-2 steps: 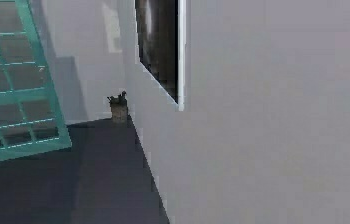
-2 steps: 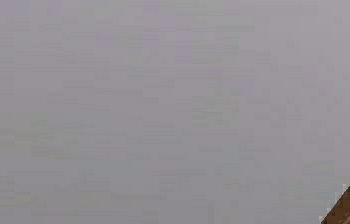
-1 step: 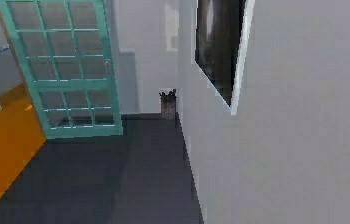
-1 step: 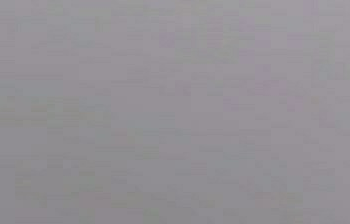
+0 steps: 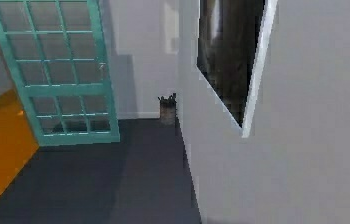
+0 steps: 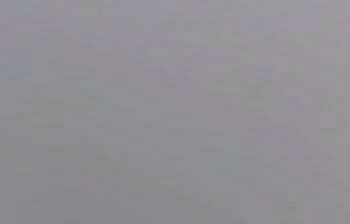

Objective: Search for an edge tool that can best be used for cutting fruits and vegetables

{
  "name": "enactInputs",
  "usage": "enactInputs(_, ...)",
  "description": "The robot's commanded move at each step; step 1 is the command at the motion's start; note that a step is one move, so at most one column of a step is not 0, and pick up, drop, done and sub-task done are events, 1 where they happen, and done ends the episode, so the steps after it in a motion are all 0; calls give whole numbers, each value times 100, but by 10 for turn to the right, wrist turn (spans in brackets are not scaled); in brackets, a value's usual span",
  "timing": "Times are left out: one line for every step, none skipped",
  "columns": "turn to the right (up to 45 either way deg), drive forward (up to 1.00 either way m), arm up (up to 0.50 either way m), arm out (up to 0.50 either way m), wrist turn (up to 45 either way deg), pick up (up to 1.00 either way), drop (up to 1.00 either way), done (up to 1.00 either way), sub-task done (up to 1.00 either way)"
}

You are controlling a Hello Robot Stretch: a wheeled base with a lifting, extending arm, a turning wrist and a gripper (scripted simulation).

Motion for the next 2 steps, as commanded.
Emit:
enactInputs(-30,0,0,0,0,0,0,0,0)
enactInputs(0,60,0,0,0,0,0,0,0)
